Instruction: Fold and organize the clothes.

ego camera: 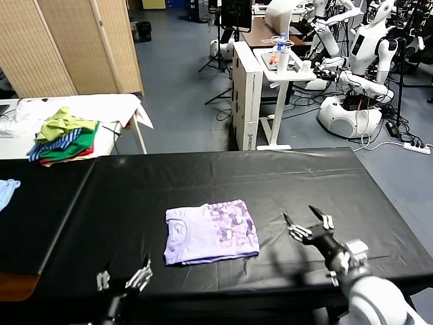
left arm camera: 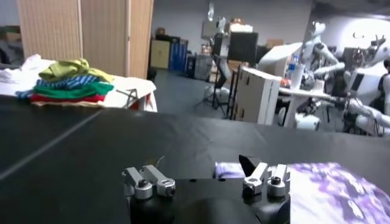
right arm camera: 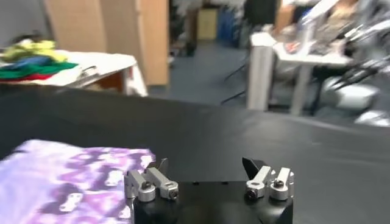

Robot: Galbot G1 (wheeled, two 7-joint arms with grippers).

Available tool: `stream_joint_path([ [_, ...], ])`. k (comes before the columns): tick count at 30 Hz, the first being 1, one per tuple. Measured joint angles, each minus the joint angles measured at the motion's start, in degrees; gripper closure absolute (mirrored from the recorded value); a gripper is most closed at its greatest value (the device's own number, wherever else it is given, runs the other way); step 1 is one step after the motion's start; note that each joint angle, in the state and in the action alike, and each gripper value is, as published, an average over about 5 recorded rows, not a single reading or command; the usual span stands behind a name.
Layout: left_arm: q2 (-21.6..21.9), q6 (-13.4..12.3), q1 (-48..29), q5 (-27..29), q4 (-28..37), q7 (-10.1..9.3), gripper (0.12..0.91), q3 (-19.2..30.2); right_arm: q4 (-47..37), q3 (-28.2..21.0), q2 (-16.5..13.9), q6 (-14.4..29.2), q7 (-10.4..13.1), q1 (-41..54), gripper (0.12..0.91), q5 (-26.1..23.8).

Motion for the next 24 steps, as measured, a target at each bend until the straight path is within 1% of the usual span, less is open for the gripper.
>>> stream_joint_path([
  [3,0.39,-0.48,2.85,0.64,-1.21,-0.87,0.123,-0.03,1.18,1.81,0.75,5.99,0.70,-6.66,0.118,-3.54],
  [5,0.62,-0.55,4.60,0.74,-1.86,-1.66,0.123,0.12,1.87,2.82,1.41,9.34,1.76,-11.17,0.118,-5.75],
  [7,0.91,-0.54,6.16,0.79,-2.42,-2.16,0.123,0.27,2.45,3.77,2.22,12.03,3.23,-15.66,0.118,-7.84],
  [10,1.52,-0.42,7.95,0.93,-3.12,-2.48,0.123,0.29,3.38,5.31,3.49,14.27,5.24,-22.07,0.118,-9.71],
  [13,2.15,-0.16,8.94,0.87,-3.57,-2.83,0.123,0.13,4.63,6.96,4.47,14.41,6.70,-27.26,0.118,-9.50],
  [18,2.67,0.22,9.40,0.75,-3.70,-3.07,0.123,0.09,7.23,9.10,5.56,11.13,8.46,-33.05,0.118,-7.04],
  [20,2.71,0.35,9.33,0.75,-3.61,-3.05,0.123,0.17,8.00,9.50,5.74,10.25,8.87,-34.26,0.118,-6.68],
  [24,2.74,0.50,9.11,0.71,-3.40,-2.98,0.123,0.33,8.68,9.78,5.83,9.92,8.93,-35.31,0.118,-6.72],
])
